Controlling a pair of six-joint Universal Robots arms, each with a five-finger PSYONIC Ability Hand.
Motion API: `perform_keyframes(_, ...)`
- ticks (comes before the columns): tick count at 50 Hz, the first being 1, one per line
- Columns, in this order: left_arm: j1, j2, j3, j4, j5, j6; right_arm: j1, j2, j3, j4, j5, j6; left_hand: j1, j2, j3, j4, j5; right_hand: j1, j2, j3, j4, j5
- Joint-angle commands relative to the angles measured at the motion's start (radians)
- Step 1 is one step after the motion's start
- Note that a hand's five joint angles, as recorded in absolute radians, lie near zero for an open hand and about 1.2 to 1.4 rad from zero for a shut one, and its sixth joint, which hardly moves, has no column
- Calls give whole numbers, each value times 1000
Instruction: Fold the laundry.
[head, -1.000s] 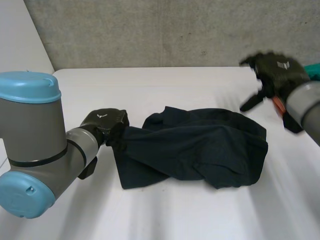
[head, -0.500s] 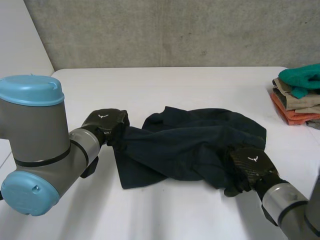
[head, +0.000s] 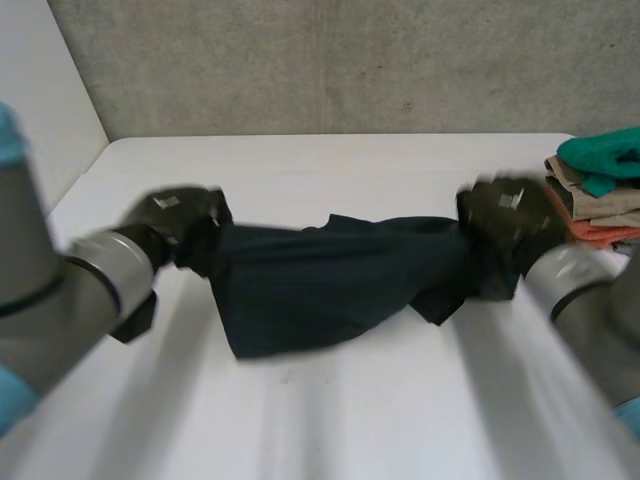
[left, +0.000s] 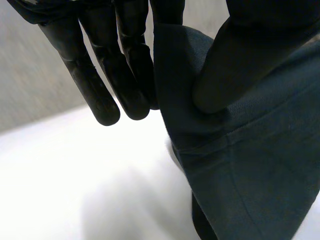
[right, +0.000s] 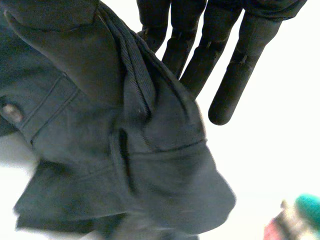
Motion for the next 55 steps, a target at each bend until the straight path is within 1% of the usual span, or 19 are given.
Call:
perform_keyframes(1, 34, 248, 45, -31, 21, 8, -62, -114, -407, 491, -151, -169, 238, 198, 206, 195, 211, 277, 219, 207, 200, 231)
perform_keyframes(5, 41, 312, 76, -68, 29, 22, -90, -43, -613, 689, -229, -203, 238, 198, 206, 195, 211, 277, 219, 207, 200, 231)
perform_keyframes(8, 43, 303, 86, -94, 24, 37, -73, 16, -701, 742, -251, -224, 238, 198, 206, 195, 211, 277, 219, 207, 200, 231)
perform_keyframes(15, 34, 125, 82, -109, -26, 106, 4, 211, -755, 759, -185, -342, 238, 198, 206, 195, 211, 277, 219, 207, 200, 231)
perform_keyframes(20, 41, -50, 128, -59, -60, 133, 59, 344, -743, 675, -112, -410, 238, 198, 206, 195, 211, 277, 219, 207, 200, 231)
perform_keyframes(21, 44, -106, 165, -15, -60, 131, 80, 387, -753, 611, -71, -405, 238, 198, 206, 195, 211, 277, 219, 207, 200, 231)
perform_keyframes(24, 55, -167, 226, 74, -46, 125, 108, 438, -792, 460, 3, -385, 238, 198, 206, 195, 211, 277, 219, 207, 200, 231)
perform_keyframes(25, 67, -193, 277, 149, -37, 122, 120, 458, -821, 325, 52, -367, 238, 198, 206, 195, 211, 277, 219, 207, 200, 231)
perform_keyframes(27, 81, -207, 325, 232, -26, 114, 129, 463, -847, 172, 95, -345, 238, 198, 206, 195, 211, 277, 219, 207, 200, 231)
perform_keyframes(28, 92, -204, 364, 319, -19, 99, 134, 459, -859, -2, 127, -329, 238, 198, 206, 195, 211, 277, 219, 207, 200, 231)
perform_keyframes(30, 103, -194, 397, 415, -10, 73, 136, 444, -859, -188, 138, -309, 238, 198, 206, 195, 211, 277, 219, 207, 200, 231)
perform_keyframes(31, 109, -187, 409, 462, -5, 59, 134, 435, -855, -280, 137, -299, 238, 198, 206, 195, 211, 277, 219, 207, 200, 231)
perform_keyframes(32, 115, -167, 426, 549, 1, 29, 137, 417, -837, -448, 129, -280, 238, 198, 206, 195, 211, 277, 219, 207, 200, 231)
perform_keyframes(36, 118, -121, 434, 667, 21, -8, 140, 394, -786, -699, 59, -237, 238, 198, 206, 195, 211, 277, 219, 207, 200, 231)
perform_keyframes(39, 117, -101, 420, 638, 55, -5, 145, 401, -781, -675, 8, -210, 238, 198, 206, 195, 211, 277, 219, 207, 200, 231)
perform_keyframes(40, 115, -92, 403, 607, 85, -2, 148, 407, -777, -642, -30, -186, 238, 198, 206, 195, 211, 277, 219, 207, 200, 231)
perform_keyframes(44, 123, -67, 318, 538, 122, 4, 131, 432, -757, -554, -91, -135, 238, 198, 206, 195, 211, 277, 219, 207, 200, 231)
perform_keyframes(51, 137, -43, 75, 512, 79, 14, 84, 479, -676, -454, -141, -108, 238, 198, 206, 195, 211, 277, 219, 207, 200, 231)
perform_keyframes(55, 111, -72, -72, 504, 78, 54, 62, 516, -552, -393, -231, -115, 238, 198, 206, 195, 211, 277, 219, 207, 200, 231)
